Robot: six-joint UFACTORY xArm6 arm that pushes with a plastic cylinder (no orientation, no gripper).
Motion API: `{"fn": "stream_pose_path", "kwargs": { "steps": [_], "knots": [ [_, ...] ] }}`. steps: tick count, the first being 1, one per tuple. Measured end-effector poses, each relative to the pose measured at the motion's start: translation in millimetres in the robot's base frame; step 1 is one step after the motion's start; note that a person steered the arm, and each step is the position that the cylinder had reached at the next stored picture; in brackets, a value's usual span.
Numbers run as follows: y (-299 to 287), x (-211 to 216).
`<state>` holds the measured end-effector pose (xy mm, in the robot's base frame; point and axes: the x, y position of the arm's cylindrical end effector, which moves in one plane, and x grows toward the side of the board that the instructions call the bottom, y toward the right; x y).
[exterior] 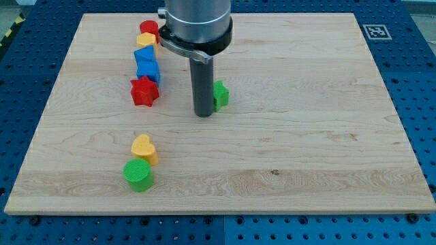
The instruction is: Nudge the green star left a bit
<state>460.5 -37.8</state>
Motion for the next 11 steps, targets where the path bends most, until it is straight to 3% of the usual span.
{"fn": "stream_pose_path", "kwargs": {
  "steps": [2, 4, 8, 9, 11],
  "knots": [
    [-18.7, -37.7],
    [19.5, -37.7],
    [-22.8, -35.9],
    [-14.4, -70.1],
    [107.1, -74.0]
  ]
}}
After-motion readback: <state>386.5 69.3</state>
